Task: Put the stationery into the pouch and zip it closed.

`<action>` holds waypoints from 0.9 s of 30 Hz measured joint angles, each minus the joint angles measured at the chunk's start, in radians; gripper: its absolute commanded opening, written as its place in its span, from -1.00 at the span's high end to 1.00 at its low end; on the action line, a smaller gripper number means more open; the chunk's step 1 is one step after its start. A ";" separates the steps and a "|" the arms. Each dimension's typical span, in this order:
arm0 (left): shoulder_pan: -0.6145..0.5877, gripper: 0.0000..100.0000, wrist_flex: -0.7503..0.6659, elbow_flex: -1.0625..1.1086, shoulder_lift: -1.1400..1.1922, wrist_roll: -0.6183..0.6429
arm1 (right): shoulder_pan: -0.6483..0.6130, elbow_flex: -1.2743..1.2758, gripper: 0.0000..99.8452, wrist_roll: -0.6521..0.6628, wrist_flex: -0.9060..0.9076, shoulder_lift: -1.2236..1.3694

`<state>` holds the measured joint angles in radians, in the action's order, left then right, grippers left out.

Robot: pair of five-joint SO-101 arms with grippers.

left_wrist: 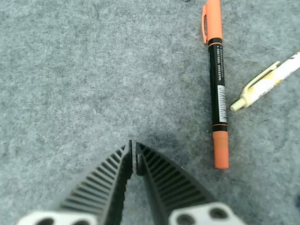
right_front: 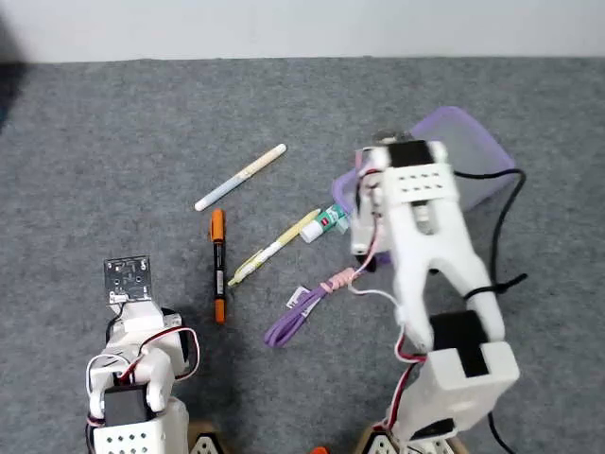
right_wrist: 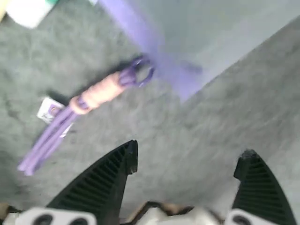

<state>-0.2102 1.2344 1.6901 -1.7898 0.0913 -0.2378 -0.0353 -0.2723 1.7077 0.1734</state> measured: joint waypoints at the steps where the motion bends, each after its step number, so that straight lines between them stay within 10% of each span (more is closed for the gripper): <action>1: 0.000 0.97 0.000 0.000 0.000 0.000 | -0.031 0.000 0.32 -0.044 0.000 0.000; 27: 0.000 0.97 0.000 0.000 0.000 0.000 | -0.129 0.009 0.55 -0.345 -0.278 0.338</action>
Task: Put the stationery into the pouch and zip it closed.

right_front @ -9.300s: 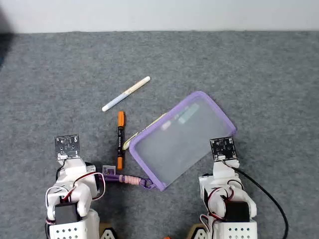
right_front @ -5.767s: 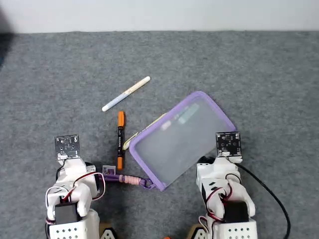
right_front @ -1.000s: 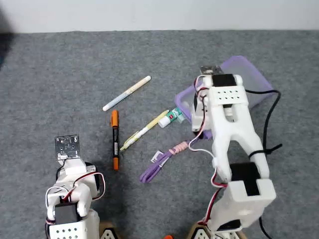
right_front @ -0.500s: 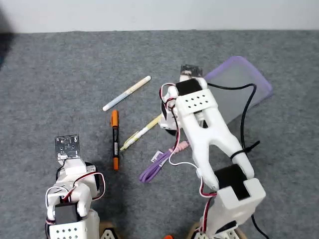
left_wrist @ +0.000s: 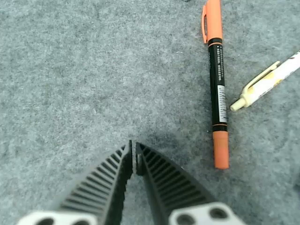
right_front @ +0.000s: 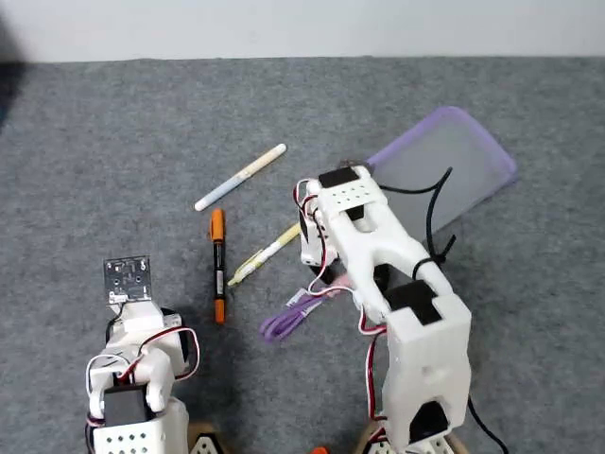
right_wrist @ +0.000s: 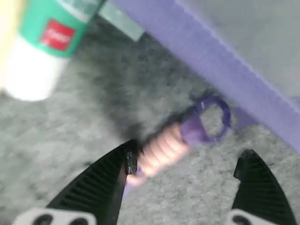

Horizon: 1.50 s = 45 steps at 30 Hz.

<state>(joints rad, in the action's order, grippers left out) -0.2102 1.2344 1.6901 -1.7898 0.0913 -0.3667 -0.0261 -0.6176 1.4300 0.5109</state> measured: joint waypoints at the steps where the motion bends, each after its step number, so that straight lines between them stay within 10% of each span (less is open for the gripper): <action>1: 0.000 0.97 0.000 0.000 0.000 0.000 | 0.009 0.000 0.67 0.000 0.000 0.005; 4: 0.000 0.97 0.000 0.000 0.000 0.000 | 0.032 -0.002 1.00 0.000 0.000 0.009; 18: 0.000 0.97 0.000 0.000 0.000 0.000 | 0.075 -0.051 0.98 0.083 0.224 -0.069; 45: 0.000 0.97 0.000 0.000 0.000 0.000 | 0.077 -0.120 0.98 0.945 0.244 -1.092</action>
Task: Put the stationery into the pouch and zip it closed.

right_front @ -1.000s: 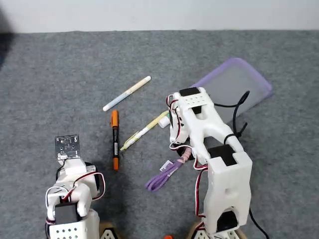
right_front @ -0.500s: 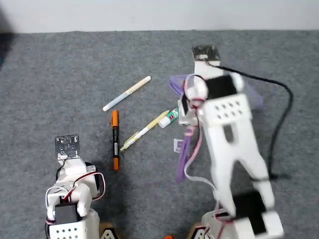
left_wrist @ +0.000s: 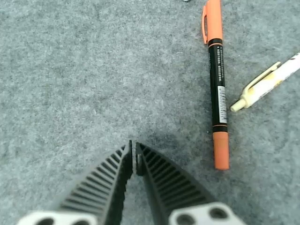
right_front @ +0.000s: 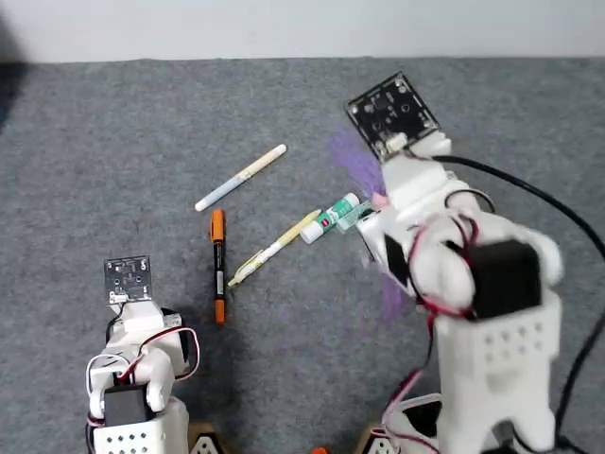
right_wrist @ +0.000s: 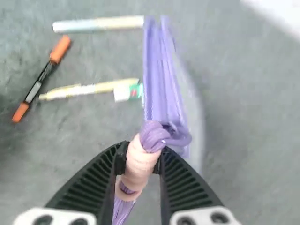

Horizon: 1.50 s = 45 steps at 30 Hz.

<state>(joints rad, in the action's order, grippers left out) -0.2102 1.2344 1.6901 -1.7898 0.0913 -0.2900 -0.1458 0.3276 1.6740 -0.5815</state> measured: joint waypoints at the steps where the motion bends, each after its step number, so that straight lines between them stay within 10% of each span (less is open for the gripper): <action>1: 0.000 0.97 0.000 0.000 0.000 0.000 | 0.000 0.000 0.98 0.011 -0.012 -0.015; 22: 0.023 0.93 -0.084 -0.229 -0.003 -0.002 | -0.160 0.000 0.98 0.029 -0.152 -0.032; 29: 0.216 0.46 -0.138 -0.381 -0.009 -0.002 | -0.213 -0.006 0.98 0.029 -0.184 -0.012; 45: 0.523 0.45 -0.138 -0.413 -0.011 0.147 | -0.322 -0.078 0.98 0.029 -0.219 0.017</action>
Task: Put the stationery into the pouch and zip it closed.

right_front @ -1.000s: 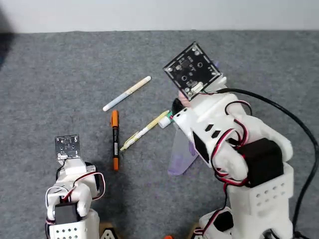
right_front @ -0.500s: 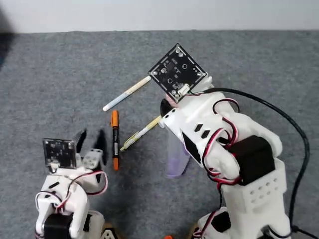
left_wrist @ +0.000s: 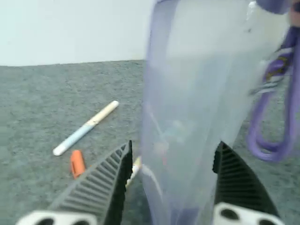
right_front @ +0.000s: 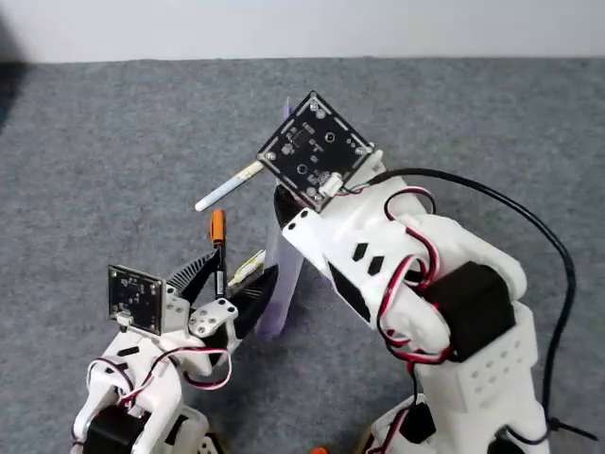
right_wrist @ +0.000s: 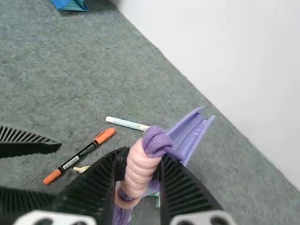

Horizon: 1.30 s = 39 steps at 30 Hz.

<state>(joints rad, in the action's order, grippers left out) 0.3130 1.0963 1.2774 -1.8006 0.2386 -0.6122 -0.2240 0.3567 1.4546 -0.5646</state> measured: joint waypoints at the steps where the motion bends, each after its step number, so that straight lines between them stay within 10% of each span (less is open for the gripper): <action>1: 0.006 0.45 0.000 0.000 0.000 0.009 | -0.005 0.000 0.98 0.000 0.000 0.006; 20: 0.011 0.47 -0.117 0.109 0.005 0.028 | -0.184 -0.026 0.98 0.002 0.124 0.054; 29: -0.020 0.84 -0.130 0.110 0.011 -0.029 | -0.180 -0.063 0.98 0.002 0.292 0.057; 39: -0.020 0.45 -0.061 0.072 0.015 -0.109 | -0.011 0.052 0.98 0.127 0.299 0.081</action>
<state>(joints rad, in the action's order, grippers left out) 0.2931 1.0349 1.3495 -1.7852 0.1297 -0.6229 -0.1718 0.4841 1.7538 -0.4833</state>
